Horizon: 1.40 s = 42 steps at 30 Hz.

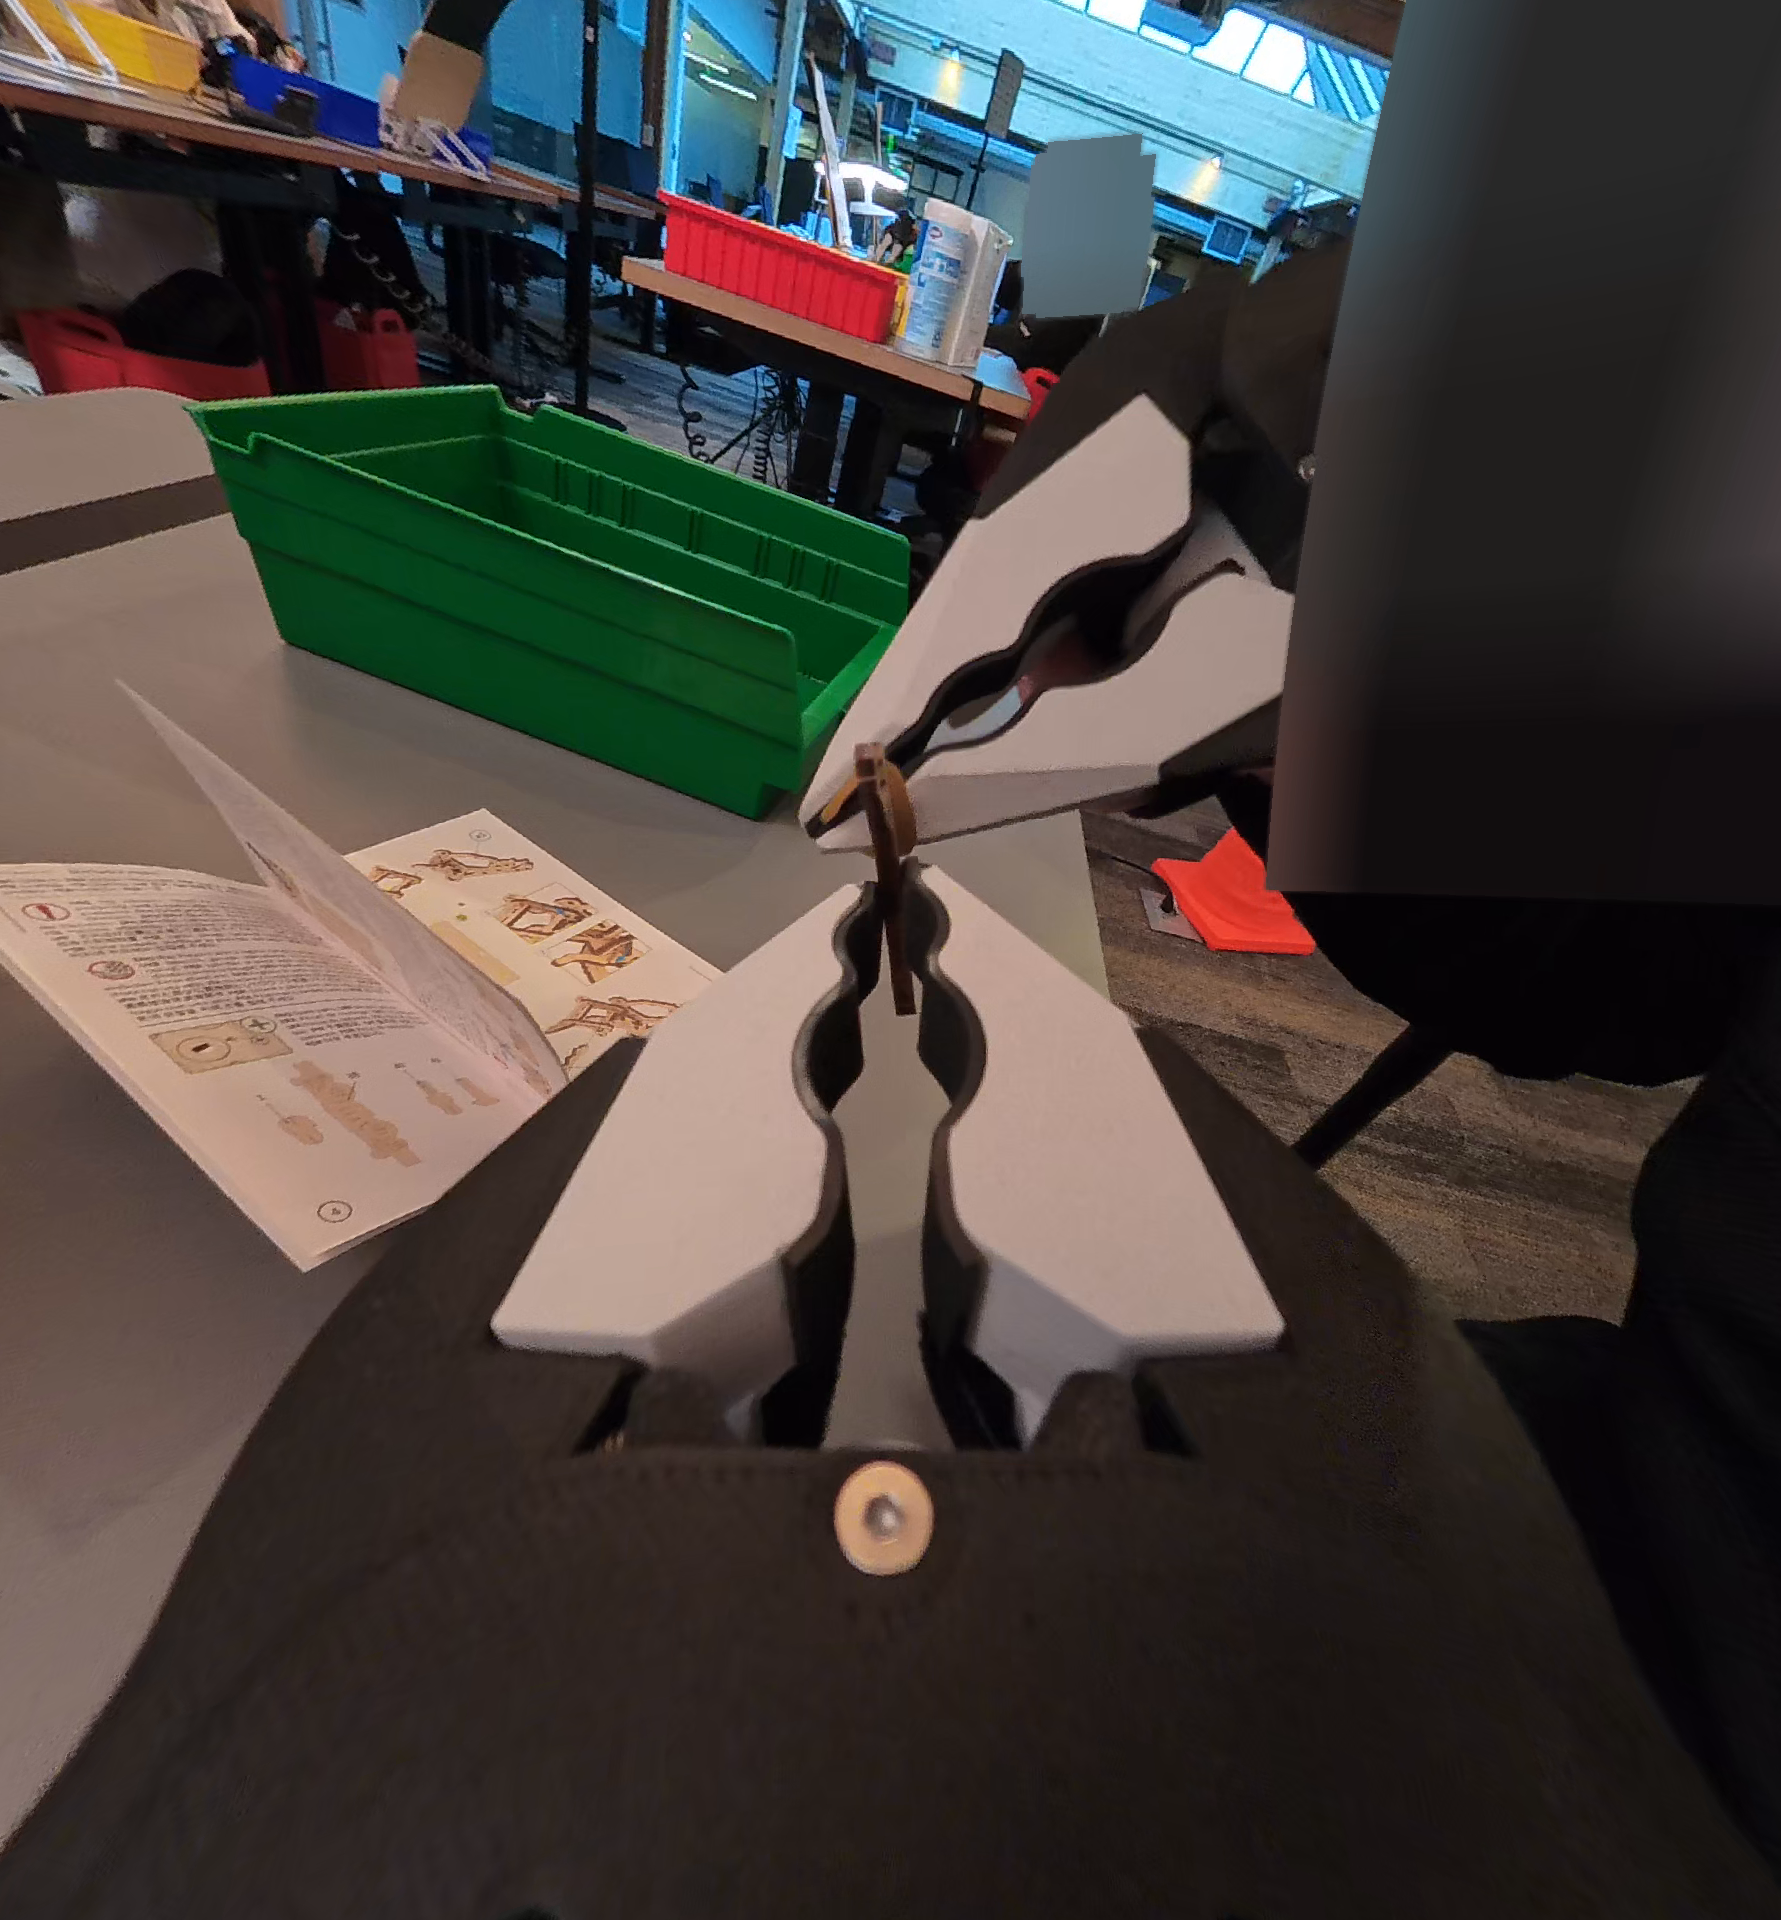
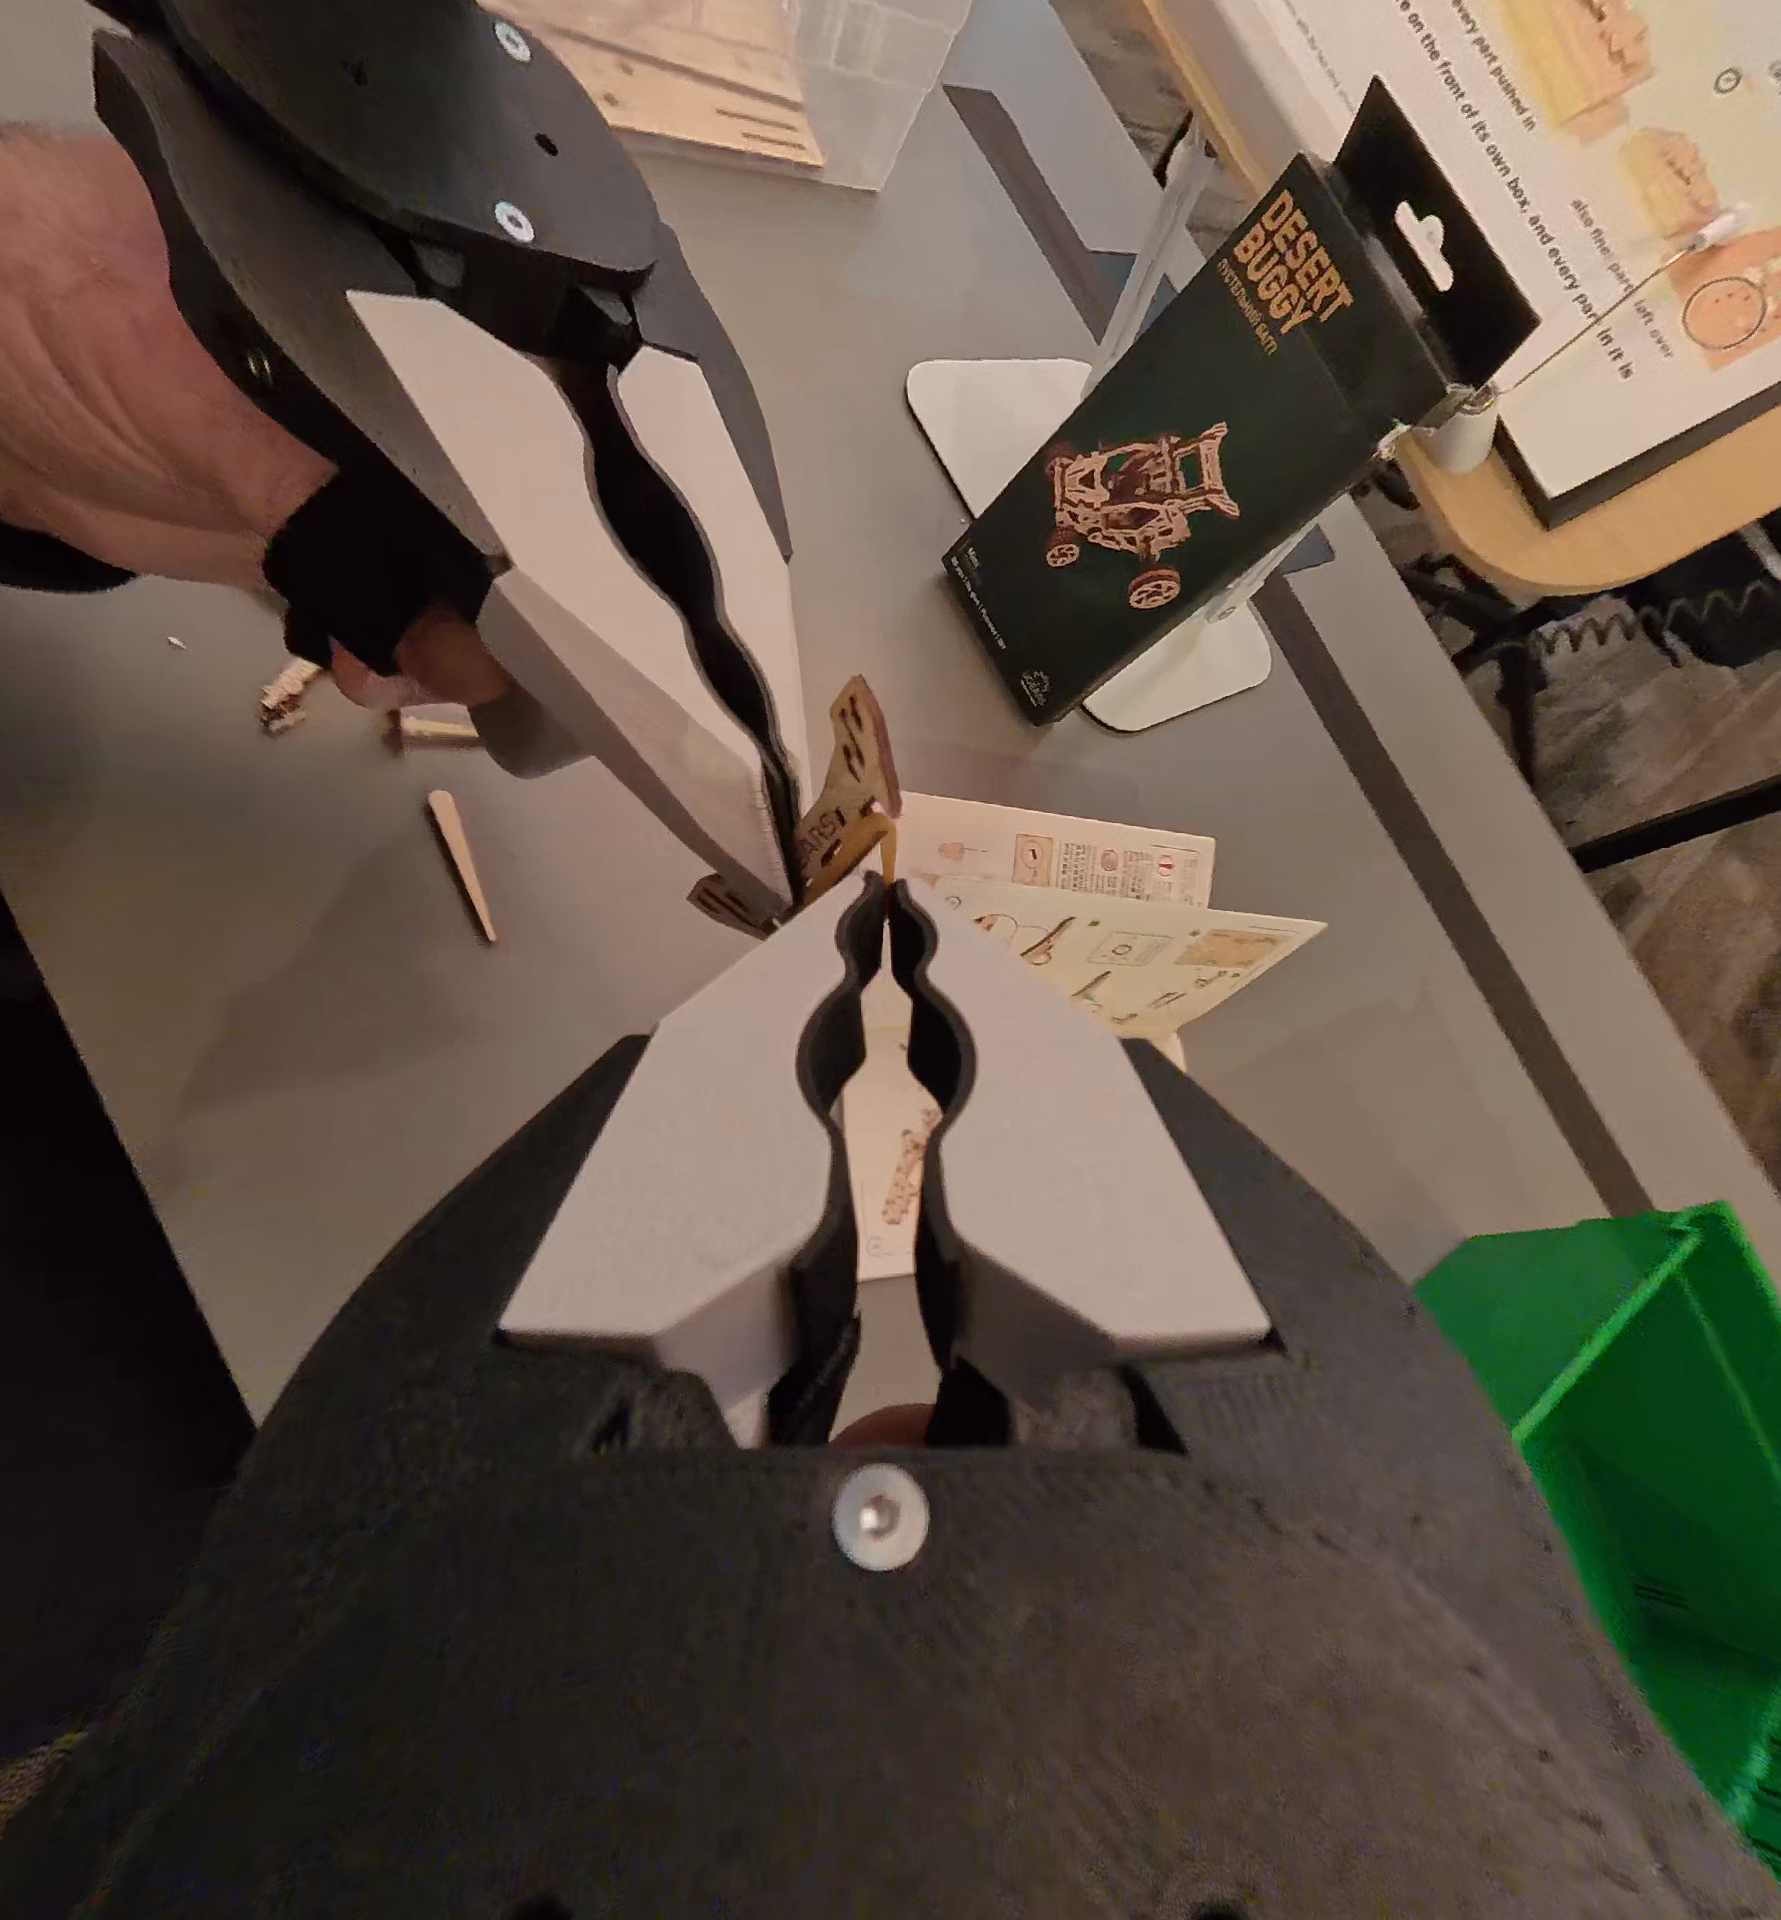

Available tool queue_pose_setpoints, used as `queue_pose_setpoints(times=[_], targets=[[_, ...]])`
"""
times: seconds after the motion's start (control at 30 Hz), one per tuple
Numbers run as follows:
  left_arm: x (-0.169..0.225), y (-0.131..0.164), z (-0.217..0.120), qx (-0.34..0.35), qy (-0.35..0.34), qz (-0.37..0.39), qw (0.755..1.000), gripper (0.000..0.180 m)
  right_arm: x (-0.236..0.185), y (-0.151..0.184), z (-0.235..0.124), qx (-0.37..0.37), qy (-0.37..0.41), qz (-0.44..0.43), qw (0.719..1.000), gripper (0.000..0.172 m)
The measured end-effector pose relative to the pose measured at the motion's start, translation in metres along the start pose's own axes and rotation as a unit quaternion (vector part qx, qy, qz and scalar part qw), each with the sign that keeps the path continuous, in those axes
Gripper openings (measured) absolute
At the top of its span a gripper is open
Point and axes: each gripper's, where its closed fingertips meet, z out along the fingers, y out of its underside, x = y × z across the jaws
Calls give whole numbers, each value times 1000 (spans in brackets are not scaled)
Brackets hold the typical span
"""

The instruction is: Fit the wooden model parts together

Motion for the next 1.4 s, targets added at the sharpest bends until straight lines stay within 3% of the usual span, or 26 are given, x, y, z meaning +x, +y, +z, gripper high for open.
queue_pose_setpoints(times=[0.13, 0.4, 0.73, 0.9, 1.23, 1.4], targets=[[1, 1, -1, -3, 5, 4, 1000, 1, 0, -1, 0, -25, 38, -82, 996, 0], [3, 8, -6, -68, 2, 64, 996, 1, -6, -2, 0, -70, 33, -229, 970, 0], [8, 16, -7, -134, 1, 117, 984, 1, -12, 2, -2, -110, -11, -325, 939, 0], [9, 21, -7, -152, 2, 128, 980, 1, -17, 6, -2, -118, -56, -320, 938, 0], [11, 17, -7, -125, 14, 121, 985, 1, -20, -2, -2, -44, -116, -130, 984, 0], [9, 17, -5, -133, -1, 125, 983, 1, -17, -2, -1, -59, -96, -104, 988, 0]])
